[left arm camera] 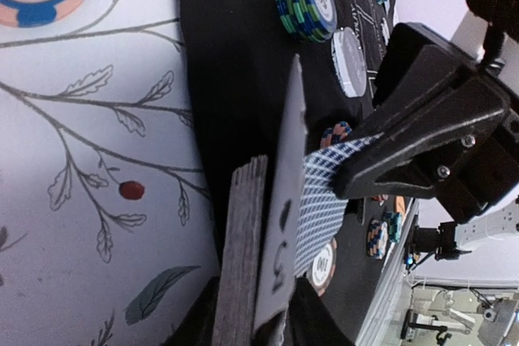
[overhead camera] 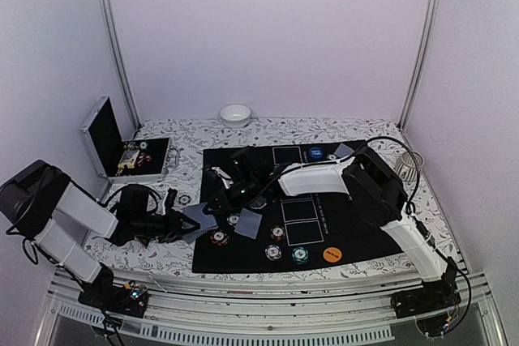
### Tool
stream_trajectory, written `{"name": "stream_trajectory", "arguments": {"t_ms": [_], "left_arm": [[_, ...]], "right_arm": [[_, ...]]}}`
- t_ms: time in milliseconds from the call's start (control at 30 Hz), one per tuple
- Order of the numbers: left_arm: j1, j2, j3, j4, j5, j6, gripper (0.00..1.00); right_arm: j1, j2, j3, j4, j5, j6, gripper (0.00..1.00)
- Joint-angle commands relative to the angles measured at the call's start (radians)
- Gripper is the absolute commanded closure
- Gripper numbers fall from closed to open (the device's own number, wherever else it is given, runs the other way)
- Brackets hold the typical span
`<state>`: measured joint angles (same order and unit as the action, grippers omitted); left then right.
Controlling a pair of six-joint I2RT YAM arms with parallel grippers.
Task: Distribute texas hold em gaming equipment
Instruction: Place the face-down deck piles on the poker table mat, then pick up the poker card from the face-down deck piles.
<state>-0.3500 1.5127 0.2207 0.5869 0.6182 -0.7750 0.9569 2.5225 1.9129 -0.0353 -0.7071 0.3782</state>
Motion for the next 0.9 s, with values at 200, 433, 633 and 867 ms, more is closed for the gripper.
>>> {"name": "stream_trajectory", "arguments": {"t_ms": [200,433,633,867], "left_arm": [[0.036,0.024,-0.003,0.023,-0.017,0.02,0.6],[0.041,0.017,-0.008,0.02,-0.012,0.026,0.56],[0.042,0.017,-0.006,0.007,-0.017,0.034,0.55],[0.048,0.017,-0.005,0.0,-0.017,0.039,0.54]], "right_arm": [[0.016,-0.003,0.029,-0.004,0.022,-0.001,0.98],[0.01,-0.061,-0.012,-0.011,0.024,-0.009,0.98],[0.006,-0.099,-0.018,-0.011,0.016,-0.008,0.98],[-0.005,-0.139,-0.046,-0.009,0.014,0.007,0.98]]}}
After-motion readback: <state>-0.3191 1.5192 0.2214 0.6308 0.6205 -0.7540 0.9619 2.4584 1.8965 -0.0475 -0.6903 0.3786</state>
